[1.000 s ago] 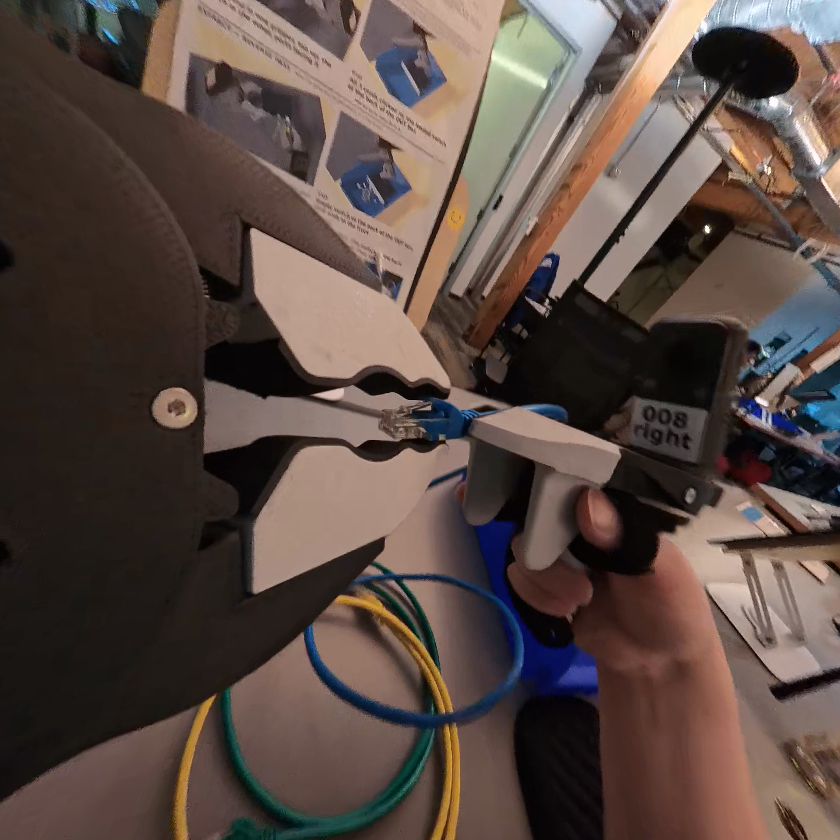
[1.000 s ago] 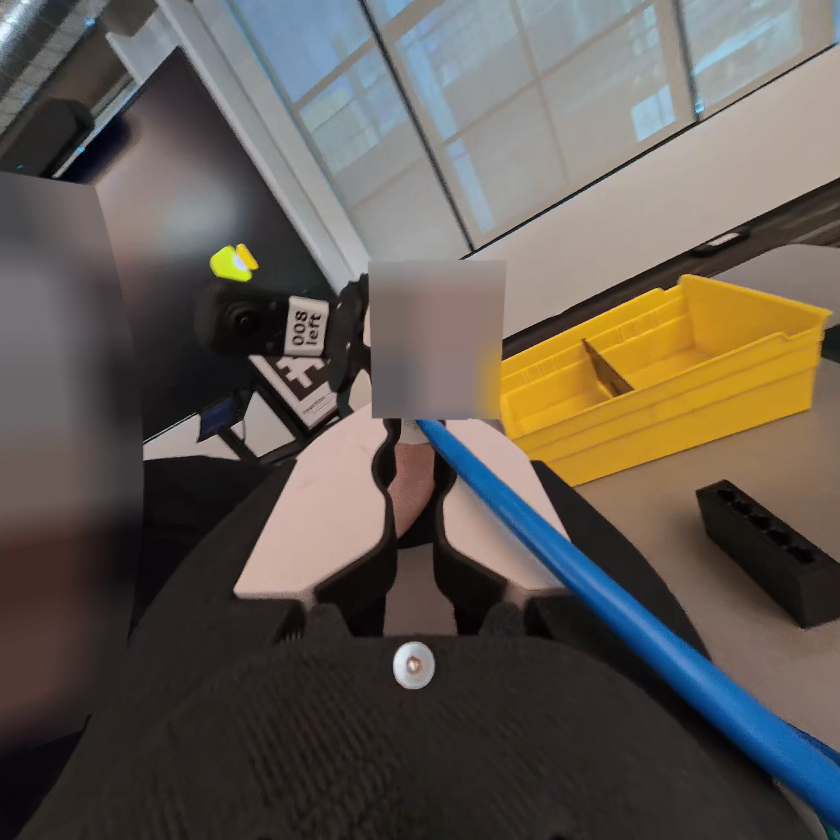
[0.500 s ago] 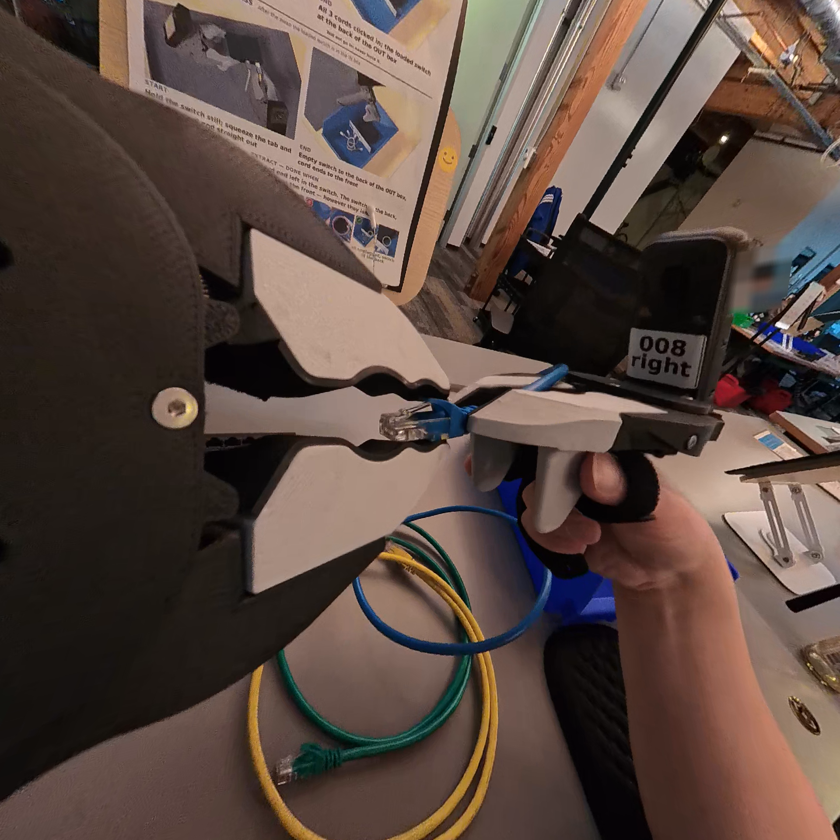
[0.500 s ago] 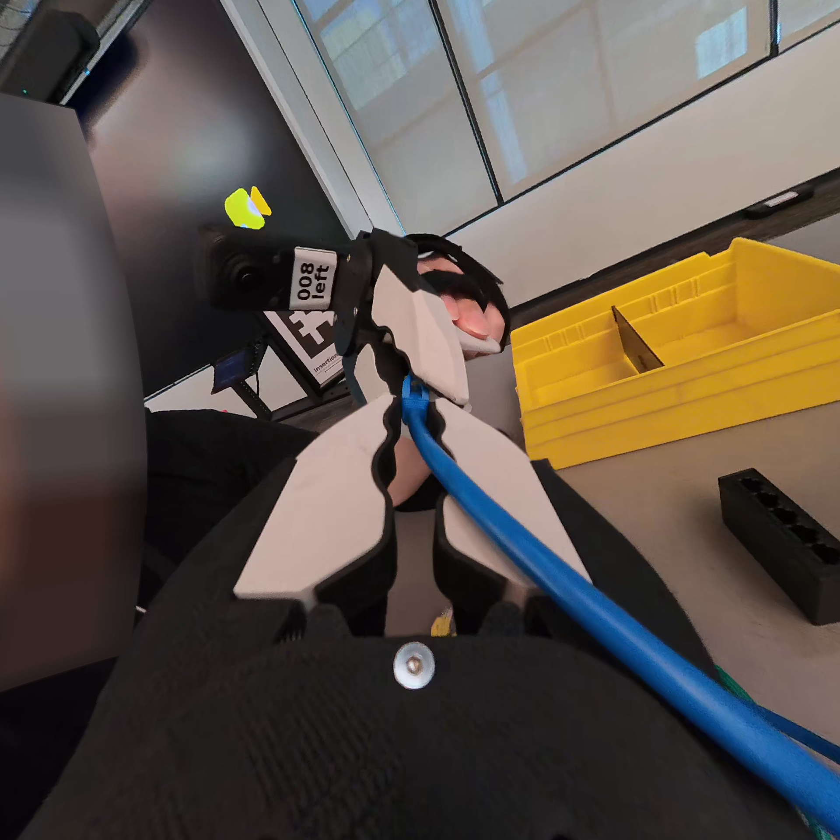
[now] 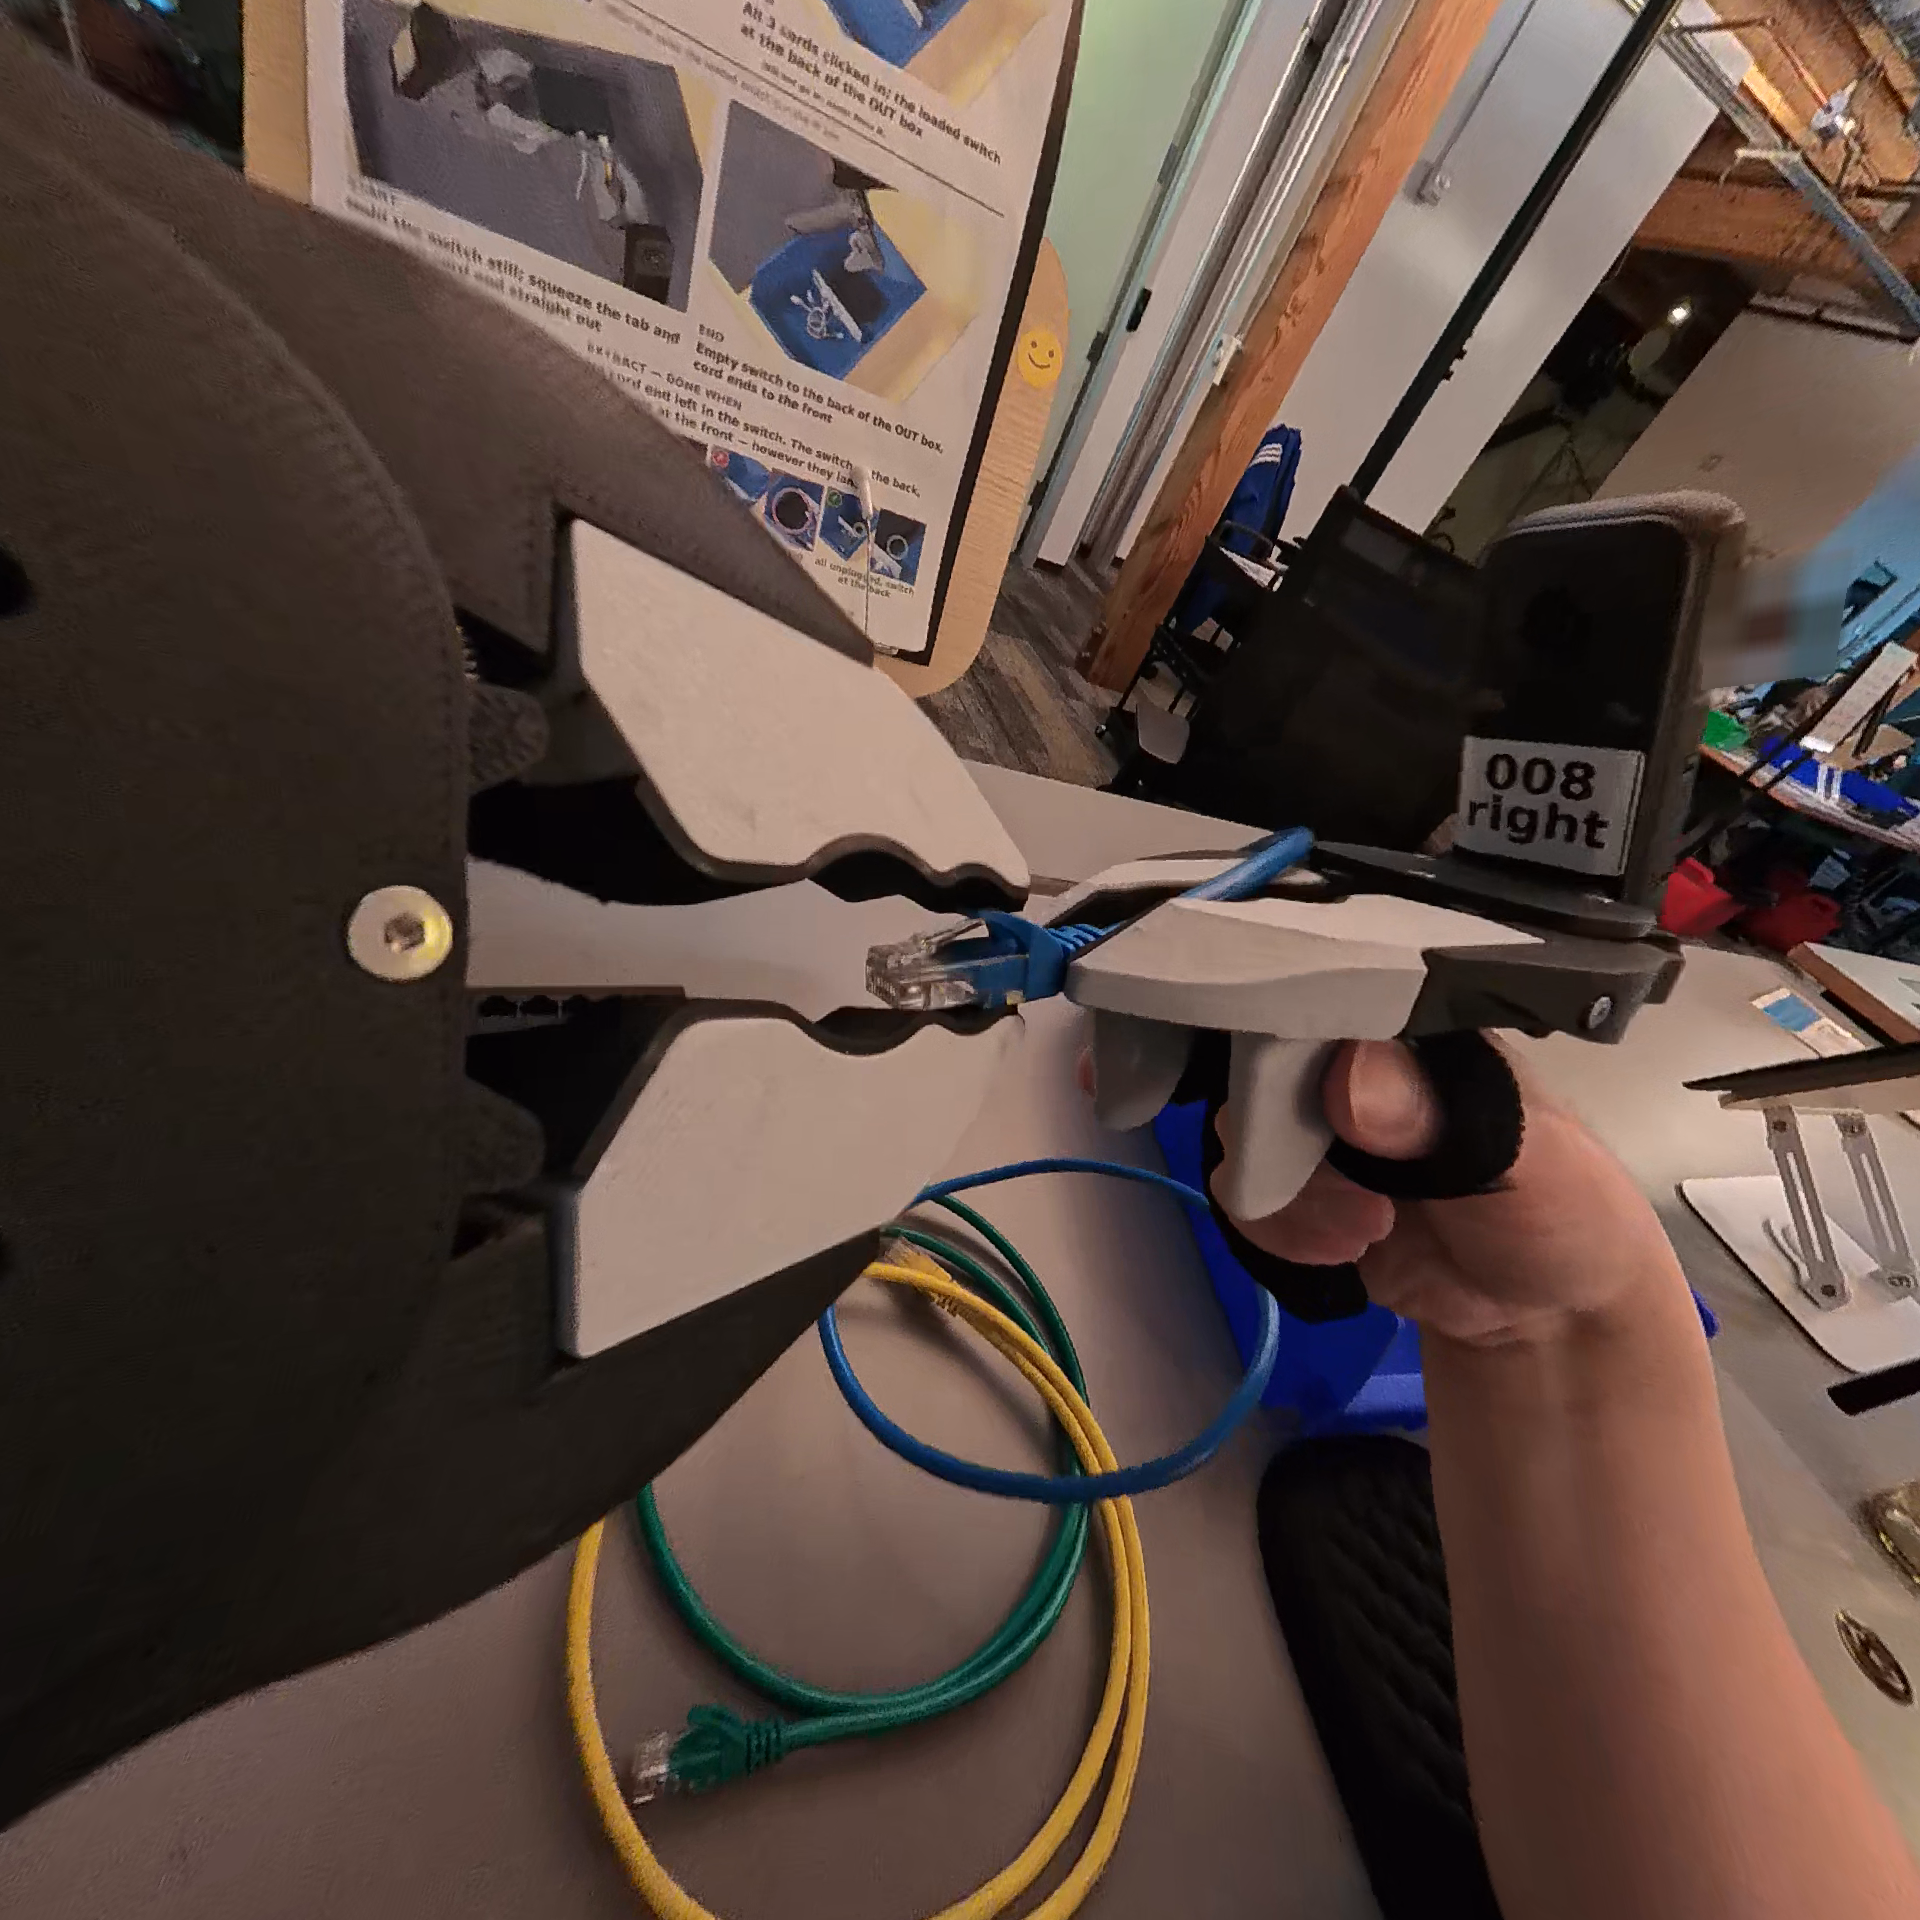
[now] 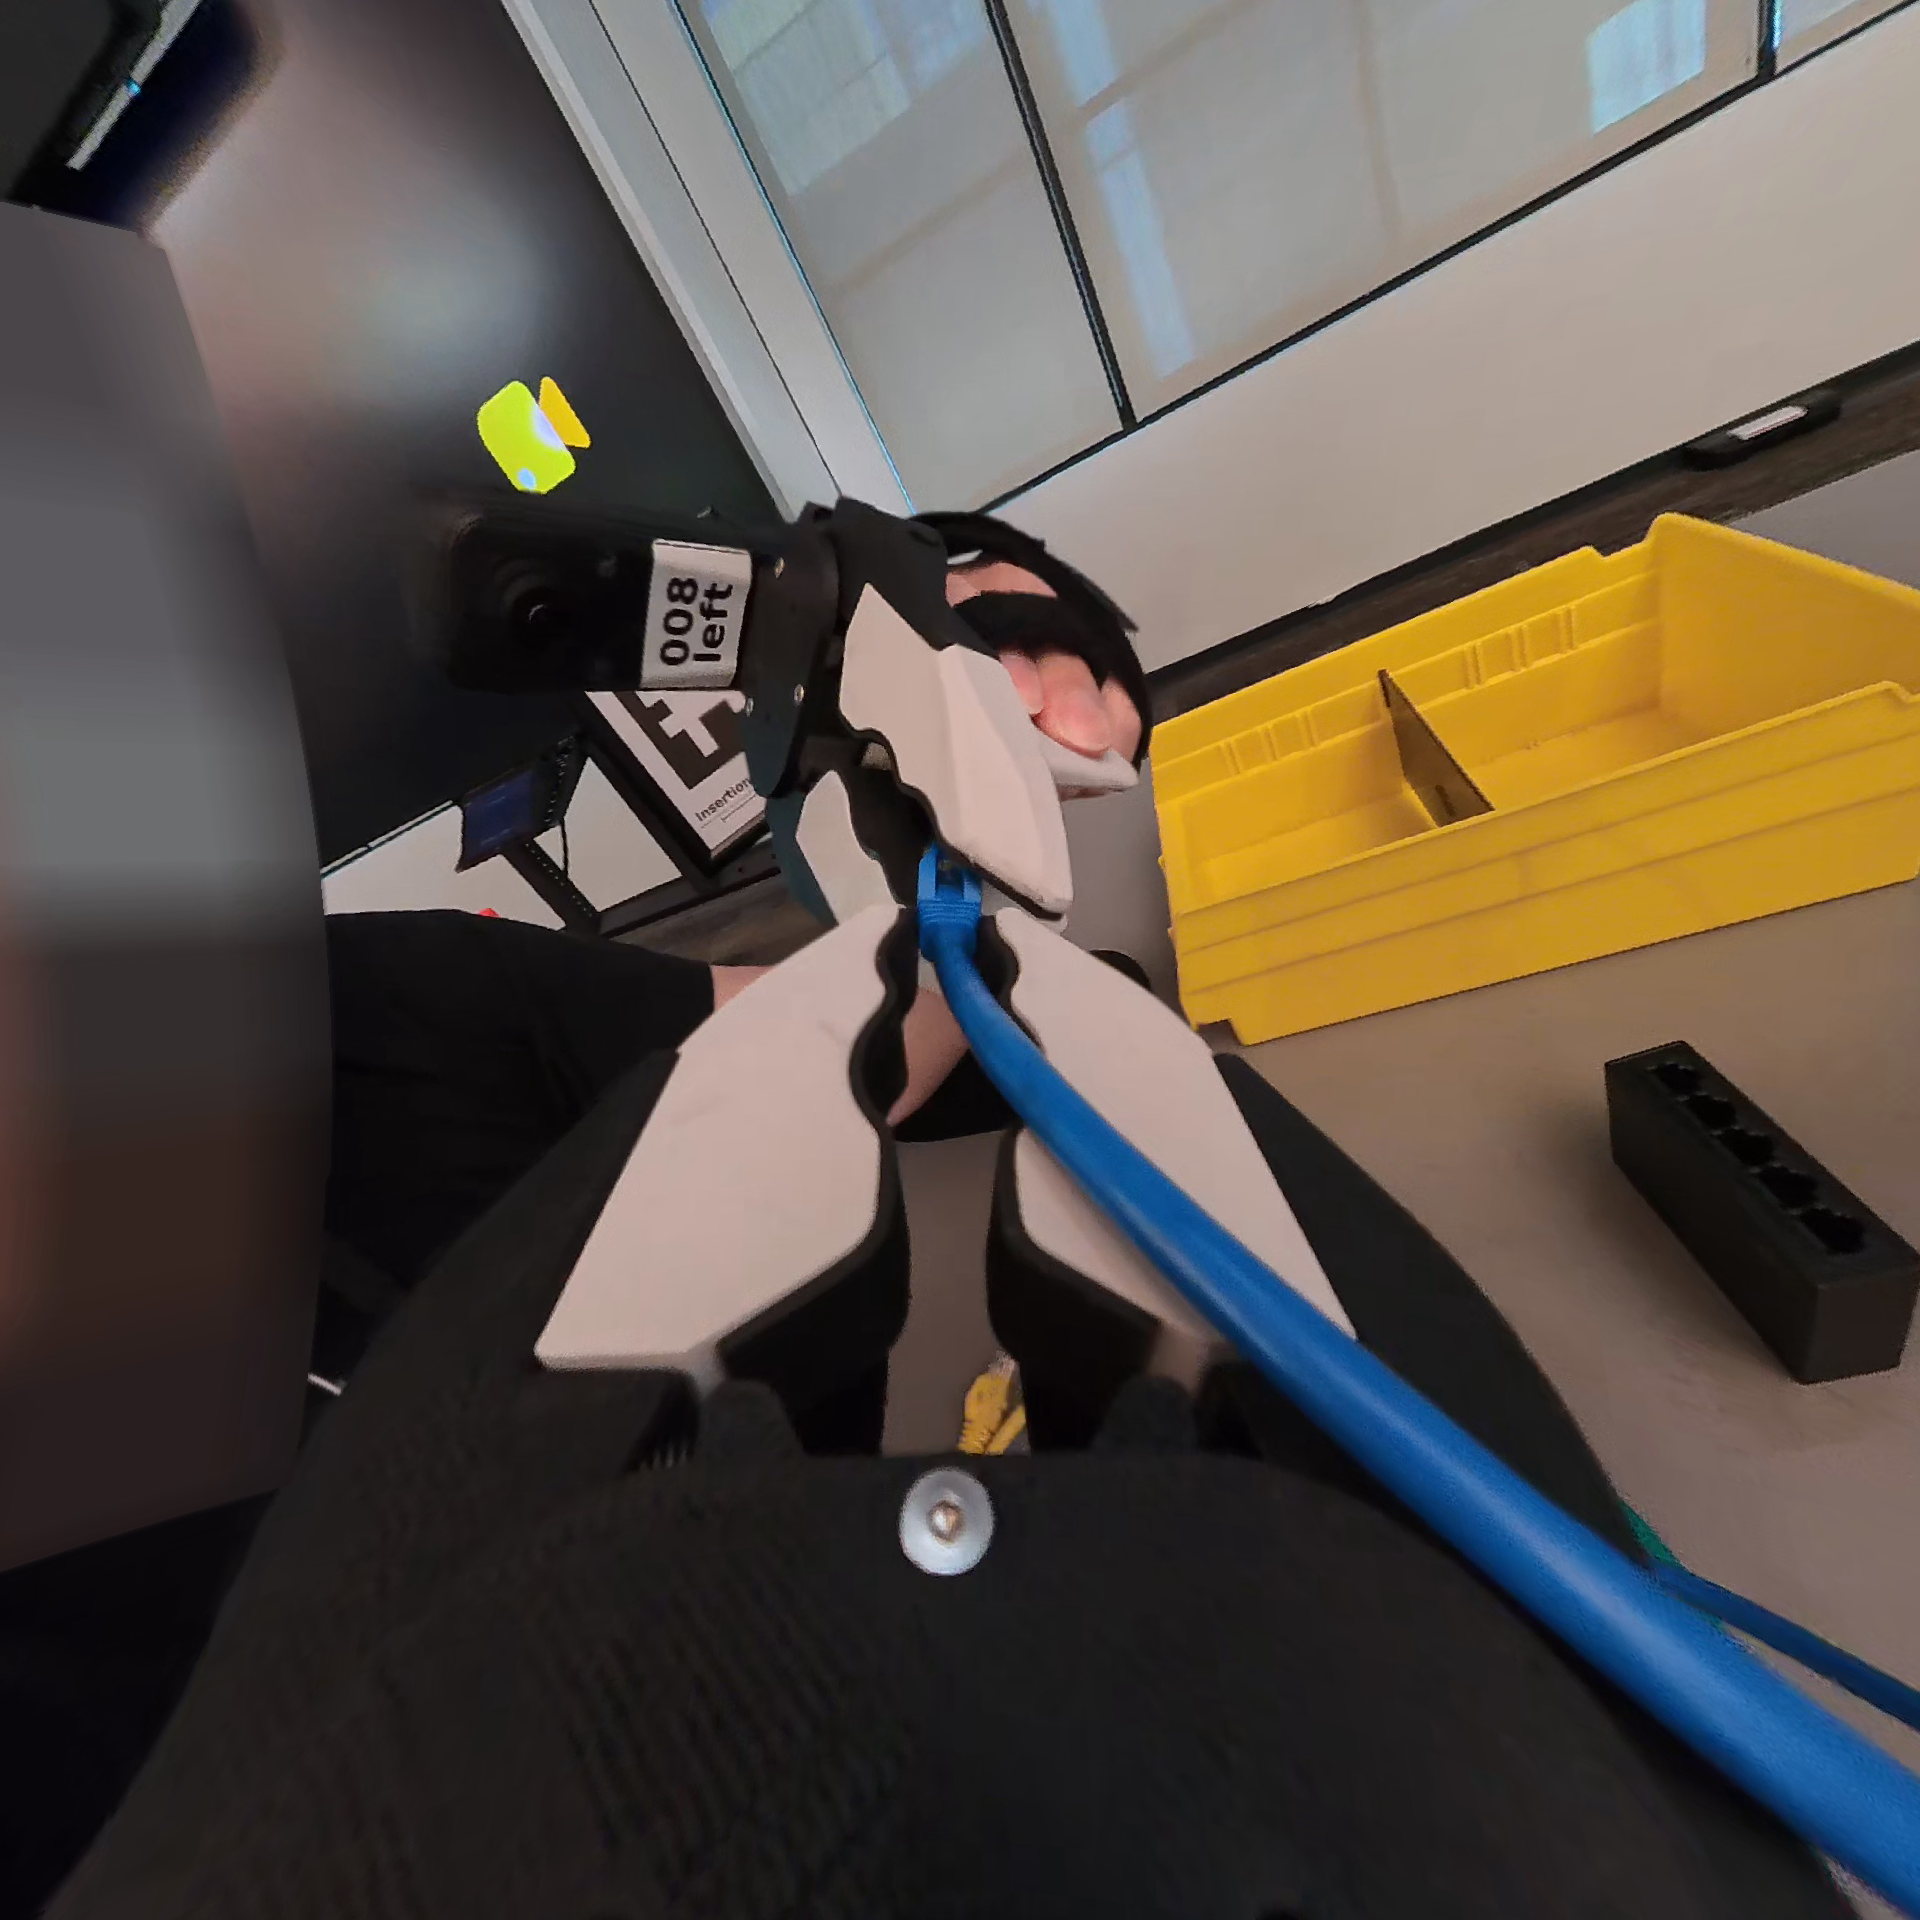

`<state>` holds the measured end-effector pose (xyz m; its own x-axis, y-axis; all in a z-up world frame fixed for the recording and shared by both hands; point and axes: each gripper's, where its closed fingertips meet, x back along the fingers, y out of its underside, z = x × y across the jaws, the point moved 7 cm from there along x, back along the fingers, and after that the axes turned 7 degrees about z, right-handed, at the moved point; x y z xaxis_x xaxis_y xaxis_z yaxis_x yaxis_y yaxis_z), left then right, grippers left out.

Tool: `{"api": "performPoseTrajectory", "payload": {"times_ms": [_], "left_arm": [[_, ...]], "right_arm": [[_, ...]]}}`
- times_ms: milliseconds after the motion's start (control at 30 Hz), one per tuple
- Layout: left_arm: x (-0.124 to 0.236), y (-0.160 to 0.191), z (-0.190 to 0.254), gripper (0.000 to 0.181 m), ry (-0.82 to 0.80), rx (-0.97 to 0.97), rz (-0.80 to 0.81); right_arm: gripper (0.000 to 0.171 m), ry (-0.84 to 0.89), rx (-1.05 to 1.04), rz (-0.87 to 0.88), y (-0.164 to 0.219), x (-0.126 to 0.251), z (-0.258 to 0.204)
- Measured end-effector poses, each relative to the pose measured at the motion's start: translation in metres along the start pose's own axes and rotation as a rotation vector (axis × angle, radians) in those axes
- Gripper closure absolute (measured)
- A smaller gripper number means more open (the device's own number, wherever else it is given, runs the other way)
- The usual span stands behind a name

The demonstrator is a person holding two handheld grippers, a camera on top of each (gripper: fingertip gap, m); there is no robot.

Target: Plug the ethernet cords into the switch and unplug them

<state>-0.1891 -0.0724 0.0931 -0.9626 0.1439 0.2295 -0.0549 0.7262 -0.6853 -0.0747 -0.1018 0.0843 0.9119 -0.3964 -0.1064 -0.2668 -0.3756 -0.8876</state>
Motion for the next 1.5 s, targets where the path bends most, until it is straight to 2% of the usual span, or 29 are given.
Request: {"api": "performPoseTrajectory", "payload": {"times_ms": [67,133,167,200,333,433,567,733,867,1000,1200,1400,1500], "left_arm": [[0.002,0.003,-0.006,0.158,-0.033,0.081,-0.026],[0.009,0.013,-0.018,0.123,-0.040,0.252,-0.075],[0.012,0.021,-0.026,0.111,-0.058,0.351,-0.092],[0.013,0.031,-0.034,0.106,-0.095,0.442,-0.105],[-0.008,0.085,-0.045,0.109,-0.259,0.766,-0.246],[-0.033,0.122,-0.033,0.107,-0.357,0.984,-0.258],[-0.041,0.165,-0.008,0.097,-0.482,1.005,-0.415],[-0.051,0.202,0.023,0.086,-0.457,1.062,-0.520],[-0.053,0.210,0.024,0.090,-0.459,1.034,-0.522],[-0.048,0.206,0.028,0.106,-0.459,1.036,-0.527],[-0.048,0.196,0.042,0.120,-0.362,0.949,-0.567],[-0.058,0.218,0.049,0.114,-0.369,0.952,-0.602],[-0.064,0.222,0.050,0.137,-0.344,0.998,-0.568]], "right_arm": [[0.160,0.023,0.026,0.023,-0.004,0.004,0.001],[0.160,0.028,0.031,0.052,-0.009,0.011,0.001],[0.160,0.035,0.038,0.072,-0.012,0.015,0.001],[0.160,0.040,0.048,0.086,-0.015,0.019,0.000],[0.159,0.033,0.088,0.133,-0.028,0.035,-0.010],[0.159,0.039,0.133,0.149,-0.037,0.047,-0.021],[0.160,0.028,0.173,0.183,-0.046,0.060,-0.033],[0.159,0.011,0.182,0.212,-0.051,0.066,-0.040],[0.159,-0.010,0.191,0.215,-0.052,0.067,-0.047],[0.159,-0.014,0.208,0.219,-0.054,0.069,-0.053],[0.159,-0.002,0.205,0.223,-0.055,0.071,-0.050],[0.159,0.028,0.199,0.207,-0.053,0.069,-0.043],[0.159,0.033,0.195,0.203,-0.052,0.069,-0.040]]}}
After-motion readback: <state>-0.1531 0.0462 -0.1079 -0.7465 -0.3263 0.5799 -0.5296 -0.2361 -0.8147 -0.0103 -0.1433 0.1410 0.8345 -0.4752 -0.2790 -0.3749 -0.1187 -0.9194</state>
